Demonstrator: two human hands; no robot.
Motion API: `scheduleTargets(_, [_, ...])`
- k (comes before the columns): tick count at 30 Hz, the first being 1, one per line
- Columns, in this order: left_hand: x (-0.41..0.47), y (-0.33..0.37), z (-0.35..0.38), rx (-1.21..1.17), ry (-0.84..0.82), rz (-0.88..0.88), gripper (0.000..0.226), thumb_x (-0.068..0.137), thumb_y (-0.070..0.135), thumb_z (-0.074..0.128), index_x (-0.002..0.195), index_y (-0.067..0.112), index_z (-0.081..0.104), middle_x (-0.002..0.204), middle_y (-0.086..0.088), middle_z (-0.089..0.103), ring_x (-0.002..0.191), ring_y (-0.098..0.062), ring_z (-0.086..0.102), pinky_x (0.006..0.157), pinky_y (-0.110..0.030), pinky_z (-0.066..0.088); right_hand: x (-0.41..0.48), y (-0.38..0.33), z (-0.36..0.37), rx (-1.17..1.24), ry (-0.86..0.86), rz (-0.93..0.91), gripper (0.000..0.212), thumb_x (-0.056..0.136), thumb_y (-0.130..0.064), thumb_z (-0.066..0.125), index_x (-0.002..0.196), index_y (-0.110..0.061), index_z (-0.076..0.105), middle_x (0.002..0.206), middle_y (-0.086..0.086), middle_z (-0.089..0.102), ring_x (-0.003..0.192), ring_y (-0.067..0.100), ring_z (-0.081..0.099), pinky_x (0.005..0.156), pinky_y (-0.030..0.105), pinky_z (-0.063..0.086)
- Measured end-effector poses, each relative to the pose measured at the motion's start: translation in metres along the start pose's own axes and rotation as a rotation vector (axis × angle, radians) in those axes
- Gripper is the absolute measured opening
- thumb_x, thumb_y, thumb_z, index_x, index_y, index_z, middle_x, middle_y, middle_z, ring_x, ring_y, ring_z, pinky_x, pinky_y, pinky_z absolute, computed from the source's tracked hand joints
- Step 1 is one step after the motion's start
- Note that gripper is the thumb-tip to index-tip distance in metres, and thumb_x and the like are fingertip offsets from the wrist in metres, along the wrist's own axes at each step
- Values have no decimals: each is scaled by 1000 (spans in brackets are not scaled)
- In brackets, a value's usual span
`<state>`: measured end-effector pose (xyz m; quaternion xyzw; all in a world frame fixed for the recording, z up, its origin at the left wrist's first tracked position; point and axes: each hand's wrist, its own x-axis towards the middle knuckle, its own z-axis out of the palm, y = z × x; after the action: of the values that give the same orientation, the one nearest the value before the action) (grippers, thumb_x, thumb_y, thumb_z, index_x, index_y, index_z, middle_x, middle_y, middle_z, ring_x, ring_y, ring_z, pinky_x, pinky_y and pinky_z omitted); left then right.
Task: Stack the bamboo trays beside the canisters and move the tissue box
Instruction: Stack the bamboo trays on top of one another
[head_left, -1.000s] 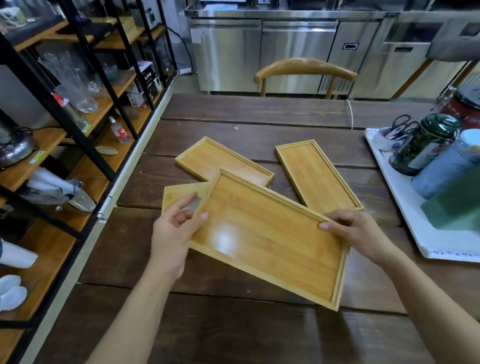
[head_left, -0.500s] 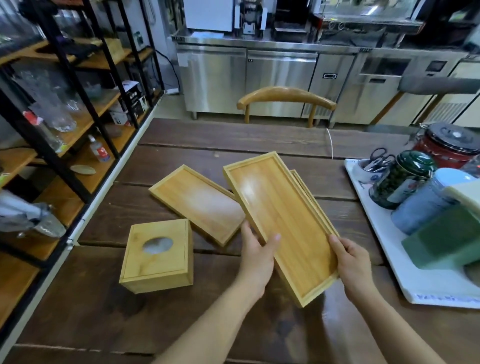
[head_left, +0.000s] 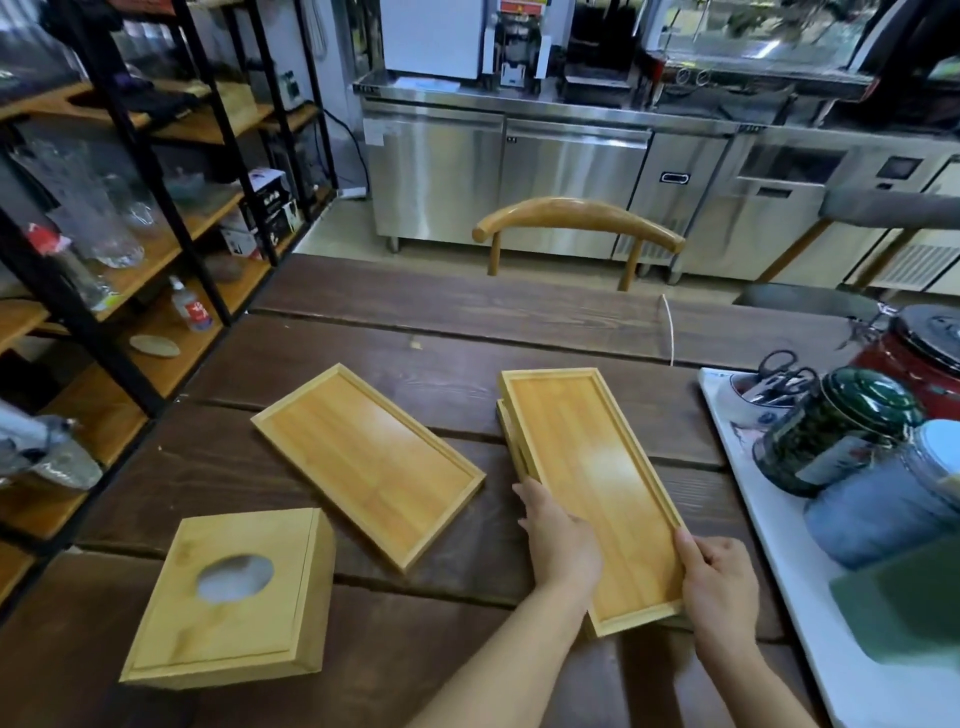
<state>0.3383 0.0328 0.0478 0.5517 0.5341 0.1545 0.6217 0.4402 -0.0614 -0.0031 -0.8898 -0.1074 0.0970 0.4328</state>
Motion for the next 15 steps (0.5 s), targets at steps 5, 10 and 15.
scheduleTargets(5, [24,-5,10,16,13,-10,61,97,-1,25,150,12,-2,162,-5,1,148,-26,-1,120,-35,10,15,4,9,-34,-5,-10,31,89,-24,53,87,3,68,81,13,51,78,28,50,79,39,35])
scheduleTargets(10, [36,-14,17,50,48,-70,64,94,-7,27,150,10,1,162,-7,0,148,-29,0,119,-38,17,20,7,15,-51,-32,-25,29,88,-21,56,85,4,70,78,12,50,75,27,48,71,34,30])
scheduleTargets(15, [43,-24,17,91,54,-68,65,93,-10,26,150,10,3,161,-7,3,148,-28,4,118,-40,21,21,9,17,-66,-51,-35,26,87,-19,58,89,4,70,78,10,47,73,24,45,66,31,26])
